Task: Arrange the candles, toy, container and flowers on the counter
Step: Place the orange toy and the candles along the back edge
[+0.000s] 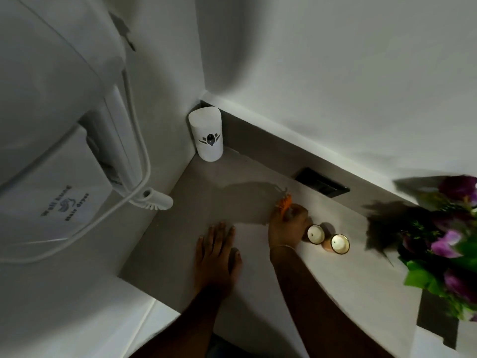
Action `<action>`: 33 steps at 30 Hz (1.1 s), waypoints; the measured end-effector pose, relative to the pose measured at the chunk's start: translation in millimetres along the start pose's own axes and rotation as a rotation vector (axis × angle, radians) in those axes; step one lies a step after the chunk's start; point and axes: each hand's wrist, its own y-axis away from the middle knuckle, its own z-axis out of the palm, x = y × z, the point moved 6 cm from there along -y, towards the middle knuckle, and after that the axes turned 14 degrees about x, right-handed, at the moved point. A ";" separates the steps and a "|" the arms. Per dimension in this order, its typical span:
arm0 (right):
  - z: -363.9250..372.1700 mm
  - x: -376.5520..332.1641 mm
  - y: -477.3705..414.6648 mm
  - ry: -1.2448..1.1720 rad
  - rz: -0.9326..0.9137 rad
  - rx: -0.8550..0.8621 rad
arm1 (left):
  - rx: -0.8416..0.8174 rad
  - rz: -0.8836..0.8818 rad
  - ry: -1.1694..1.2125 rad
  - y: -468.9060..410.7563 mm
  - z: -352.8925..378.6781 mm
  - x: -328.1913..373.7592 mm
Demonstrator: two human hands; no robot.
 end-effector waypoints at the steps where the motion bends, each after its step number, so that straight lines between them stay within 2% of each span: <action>1: 2.5 2.4 0.4 -0.054 0.067 -0.024 | 0.005 0.003 0.005 0.1 -0.3 0.6; 3: 12.1 7.7 2.4 -0.161 0.212 -0.074 | 0.018 0.008 0.014 0.3 -1.6 0.2; 6: 32.3 1.0 10.0 -0.187 0.286 -0.189 | 0.019 0.012 0.014 -0.5 -2.1 -0.2; 10: 65.5 -17.5 17.3 -0.128 0.238 -0.347 | 0.017 0.014 0.028 -0.8 0.8 -1.1; 18: 118.4 -54.1 21.9 -0.169 0.238 -0.520 | 0.013 0.001 0.040 -1.6 3.7 -4.3; 29: 132.6 -69.5 12.2 -0.226 0.210 -0.549 | -0.022 -0.021 0.030 -3.0 -1.8 -2.4; 33: 121.0 -48.5 13.6 -0.231 0.223 -0.475 | -0.042 -0.030 0.021 -1.0 0.0 -3.8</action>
